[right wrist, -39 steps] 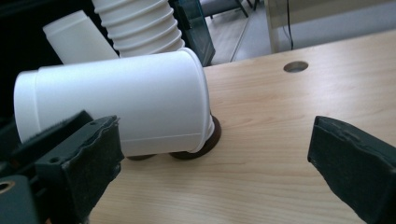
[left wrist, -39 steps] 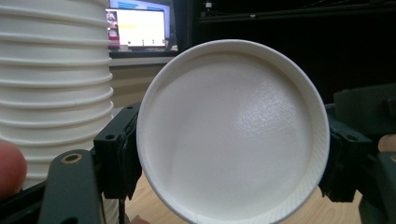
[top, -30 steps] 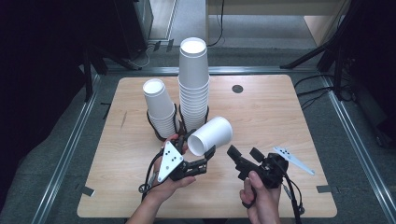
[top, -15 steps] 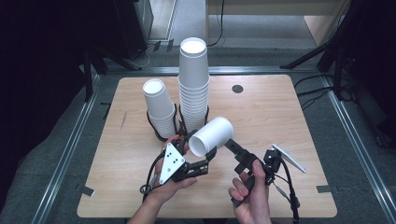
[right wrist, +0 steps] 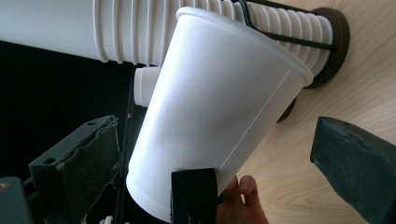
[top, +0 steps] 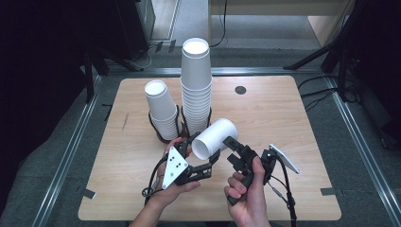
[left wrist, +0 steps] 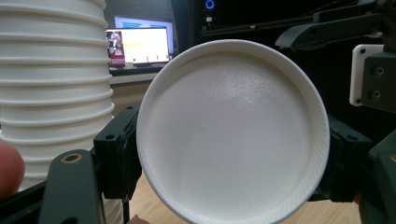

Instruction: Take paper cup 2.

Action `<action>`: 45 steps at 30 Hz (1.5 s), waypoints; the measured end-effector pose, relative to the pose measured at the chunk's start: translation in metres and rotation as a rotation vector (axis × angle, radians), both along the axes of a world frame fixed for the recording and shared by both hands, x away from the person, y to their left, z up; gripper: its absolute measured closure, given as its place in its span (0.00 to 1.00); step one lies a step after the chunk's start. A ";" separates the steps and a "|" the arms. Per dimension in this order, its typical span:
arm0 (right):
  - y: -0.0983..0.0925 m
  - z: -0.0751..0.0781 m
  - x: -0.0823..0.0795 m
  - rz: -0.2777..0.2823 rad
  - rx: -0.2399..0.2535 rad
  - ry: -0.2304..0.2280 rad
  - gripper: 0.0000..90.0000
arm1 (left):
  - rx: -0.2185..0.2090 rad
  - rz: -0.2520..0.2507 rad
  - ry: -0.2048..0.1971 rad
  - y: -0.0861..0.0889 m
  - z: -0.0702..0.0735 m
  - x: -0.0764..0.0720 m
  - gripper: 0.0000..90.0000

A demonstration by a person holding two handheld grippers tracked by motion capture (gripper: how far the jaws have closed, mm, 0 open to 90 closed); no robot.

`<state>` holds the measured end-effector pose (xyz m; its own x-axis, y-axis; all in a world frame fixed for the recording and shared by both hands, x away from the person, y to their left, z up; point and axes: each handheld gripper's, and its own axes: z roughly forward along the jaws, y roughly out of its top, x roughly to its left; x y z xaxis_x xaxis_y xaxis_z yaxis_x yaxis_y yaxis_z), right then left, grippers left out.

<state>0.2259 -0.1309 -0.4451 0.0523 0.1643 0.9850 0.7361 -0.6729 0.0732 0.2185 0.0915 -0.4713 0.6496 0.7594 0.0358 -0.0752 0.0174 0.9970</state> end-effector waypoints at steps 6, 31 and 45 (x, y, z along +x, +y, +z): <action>0.002 -0.002 0.004 0.017 0.061 0.044 0.02 | 0.006 0.000 -0.009 0.000 -0.001 0.000 0.25; 0.010 -0.014 0.023 0.020 0.184 0.137 0.02 | 0.015 -0.015 -0.025 -0.004 -0.001 -0.003 0.25; 0.012 -0.020 0.038 0.015 0.234 0.159 0.02 | 0.019 -0.030 -0.031 -0.004 -0.002 -0.004 0.25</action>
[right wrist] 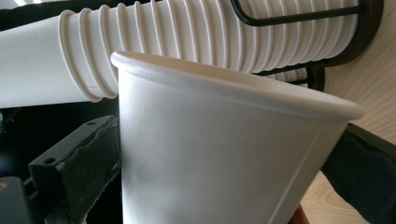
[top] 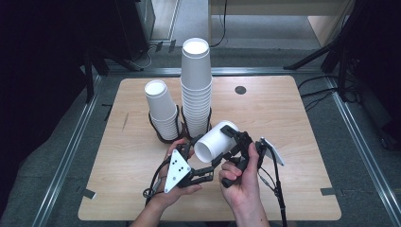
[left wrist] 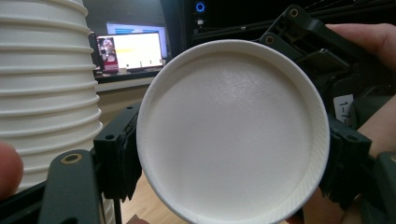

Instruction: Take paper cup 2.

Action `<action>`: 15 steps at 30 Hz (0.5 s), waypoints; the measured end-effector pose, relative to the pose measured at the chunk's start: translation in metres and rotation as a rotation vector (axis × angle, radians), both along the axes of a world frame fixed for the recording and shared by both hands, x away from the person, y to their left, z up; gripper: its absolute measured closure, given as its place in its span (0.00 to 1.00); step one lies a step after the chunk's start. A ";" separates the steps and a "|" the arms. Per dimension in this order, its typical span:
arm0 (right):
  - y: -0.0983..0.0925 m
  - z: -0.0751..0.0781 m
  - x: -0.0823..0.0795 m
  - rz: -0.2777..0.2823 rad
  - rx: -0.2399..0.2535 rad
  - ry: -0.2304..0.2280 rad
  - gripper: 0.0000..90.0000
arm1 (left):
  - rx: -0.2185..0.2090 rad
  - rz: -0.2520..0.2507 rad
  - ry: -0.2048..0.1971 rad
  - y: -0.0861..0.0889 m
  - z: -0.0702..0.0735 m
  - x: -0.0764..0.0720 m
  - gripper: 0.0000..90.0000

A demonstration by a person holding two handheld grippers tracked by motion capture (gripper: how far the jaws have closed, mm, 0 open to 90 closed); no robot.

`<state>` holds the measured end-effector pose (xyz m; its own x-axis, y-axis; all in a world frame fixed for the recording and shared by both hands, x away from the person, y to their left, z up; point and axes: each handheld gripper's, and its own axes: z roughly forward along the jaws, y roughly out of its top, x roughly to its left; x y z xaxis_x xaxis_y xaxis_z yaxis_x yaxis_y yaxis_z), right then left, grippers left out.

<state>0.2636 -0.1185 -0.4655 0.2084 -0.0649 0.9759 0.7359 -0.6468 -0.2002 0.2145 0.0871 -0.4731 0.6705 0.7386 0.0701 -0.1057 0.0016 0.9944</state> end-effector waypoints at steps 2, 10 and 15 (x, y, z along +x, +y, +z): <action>0.000 -0.002 0.001 0.005 0.002 -0.003 0.03 | 0.002 0.000 0.000 0.000 0.000 0.000 0.25; 0.001 -0.005 0.004 -0.001 0.033 -0.009 0.10 | 0.007 0.002 0.002 0.001 0.000 0.000 0.25; 0.002 -0.007 0.002 -0.012 0.042 -0.015 0.13 | 0.015 0.000 0.005 0.001 0.000 0.001 0.24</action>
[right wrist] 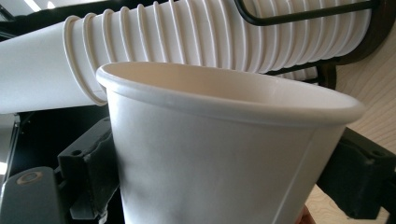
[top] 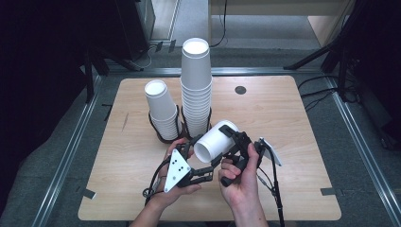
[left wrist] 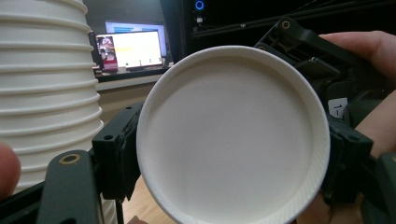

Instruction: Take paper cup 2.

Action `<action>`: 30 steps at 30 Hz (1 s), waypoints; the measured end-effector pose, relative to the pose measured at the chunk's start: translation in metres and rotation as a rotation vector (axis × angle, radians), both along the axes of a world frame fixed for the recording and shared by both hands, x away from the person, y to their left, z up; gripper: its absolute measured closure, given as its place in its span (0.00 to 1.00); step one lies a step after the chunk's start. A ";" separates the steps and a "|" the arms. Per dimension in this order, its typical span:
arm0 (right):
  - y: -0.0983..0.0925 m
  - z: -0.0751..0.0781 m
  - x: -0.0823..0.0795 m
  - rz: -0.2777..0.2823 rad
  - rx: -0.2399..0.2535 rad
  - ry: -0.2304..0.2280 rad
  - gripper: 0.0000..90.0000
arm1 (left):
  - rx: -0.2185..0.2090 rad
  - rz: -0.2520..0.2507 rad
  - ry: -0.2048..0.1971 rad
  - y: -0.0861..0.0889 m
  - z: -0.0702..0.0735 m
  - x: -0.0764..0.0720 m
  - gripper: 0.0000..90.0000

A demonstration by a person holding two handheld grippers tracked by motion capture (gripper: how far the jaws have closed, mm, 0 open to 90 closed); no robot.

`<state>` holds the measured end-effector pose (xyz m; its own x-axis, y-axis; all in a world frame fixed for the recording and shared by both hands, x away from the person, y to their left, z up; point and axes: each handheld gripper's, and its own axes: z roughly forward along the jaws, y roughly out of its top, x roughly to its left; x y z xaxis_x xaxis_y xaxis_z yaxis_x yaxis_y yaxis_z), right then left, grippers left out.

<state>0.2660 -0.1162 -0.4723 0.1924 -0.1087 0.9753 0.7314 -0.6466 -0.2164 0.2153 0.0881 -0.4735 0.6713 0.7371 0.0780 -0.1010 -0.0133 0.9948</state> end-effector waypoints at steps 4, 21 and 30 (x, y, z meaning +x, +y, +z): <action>0.000 -0.002 -0.002 -0.020 0.019 0.018 0.15 | 0.007 0.009 0.009 0.000 0.000 -0.001 0.23; -0.023 0.012 -0.003 -0.223 -0.063 -0.075 0.16 | 0.015 -0.047 0.102 0.007 0.006 -0.002 0.14; -0.042 0.027 -0.002 -0.368 -0.344 -0.214 0.16 | 0.039 -0.076 0.156 0.007 0.007 0.000 0.14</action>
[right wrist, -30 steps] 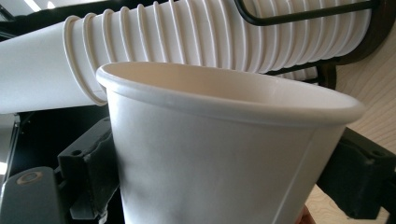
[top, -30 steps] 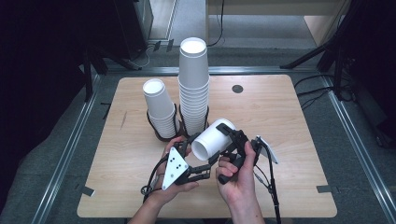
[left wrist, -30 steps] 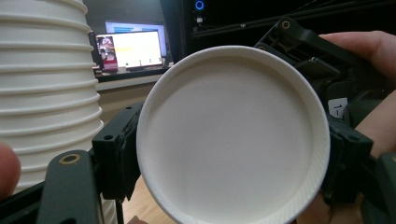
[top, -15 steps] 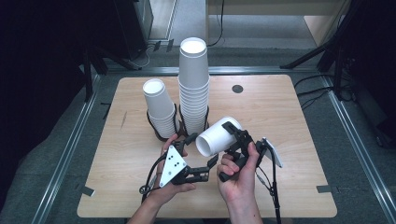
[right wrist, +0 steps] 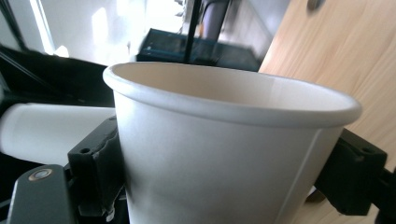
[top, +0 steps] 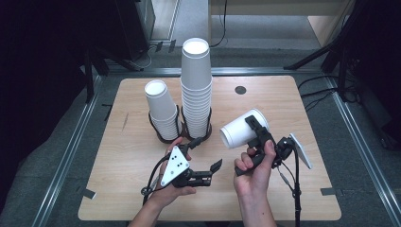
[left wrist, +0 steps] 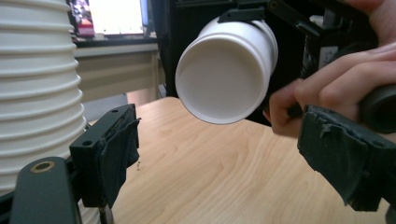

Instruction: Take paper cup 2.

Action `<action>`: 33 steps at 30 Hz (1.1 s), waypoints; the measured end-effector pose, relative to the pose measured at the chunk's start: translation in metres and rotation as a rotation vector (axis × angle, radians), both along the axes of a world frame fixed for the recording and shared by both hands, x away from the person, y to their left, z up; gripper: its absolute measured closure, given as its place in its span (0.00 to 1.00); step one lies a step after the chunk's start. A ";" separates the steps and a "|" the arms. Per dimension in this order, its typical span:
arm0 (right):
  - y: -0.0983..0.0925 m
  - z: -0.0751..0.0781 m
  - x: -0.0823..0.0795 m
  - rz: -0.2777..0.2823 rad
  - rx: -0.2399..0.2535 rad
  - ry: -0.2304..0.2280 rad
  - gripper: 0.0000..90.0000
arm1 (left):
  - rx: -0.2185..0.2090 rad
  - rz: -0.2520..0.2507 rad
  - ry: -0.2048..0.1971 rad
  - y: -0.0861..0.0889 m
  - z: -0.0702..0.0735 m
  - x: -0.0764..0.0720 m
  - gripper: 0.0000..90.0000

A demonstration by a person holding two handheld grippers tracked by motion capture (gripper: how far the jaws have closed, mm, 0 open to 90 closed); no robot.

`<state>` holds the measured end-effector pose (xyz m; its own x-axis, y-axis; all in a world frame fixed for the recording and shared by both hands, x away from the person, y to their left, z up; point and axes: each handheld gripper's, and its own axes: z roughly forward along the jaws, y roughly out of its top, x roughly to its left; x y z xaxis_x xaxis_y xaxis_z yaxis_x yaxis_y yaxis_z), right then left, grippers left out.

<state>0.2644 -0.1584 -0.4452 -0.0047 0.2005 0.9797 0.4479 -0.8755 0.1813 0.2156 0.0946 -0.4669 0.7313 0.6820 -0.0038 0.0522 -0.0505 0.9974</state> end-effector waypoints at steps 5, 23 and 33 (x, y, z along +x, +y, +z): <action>-0.006 0.010 0.000 -0.059 -0.204 -0.088 0.16 | 0.006 0.015 0.005 0.003 0.002 0.001 0.13; 0.003 0.024 0.010 -0.119 -0.808 -0.437 0.16 | -0.024 0.085 -0.002 0.015 0.004 0.007 0.13; -0.003 0.008 0.030 -0.172 -1.064 -0.528 0.16 | -0.016 0.101 0.017 0.015 0.002 0.011 0.13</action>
<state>0.2945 -0.1613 -0.4375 -0.2501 0.9457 0.2076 -0.0078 -0.2164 0.9763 0.2267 0.1098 -0.4645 0.6586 0.7520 -0.0274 0.0736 -0.0281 0.9969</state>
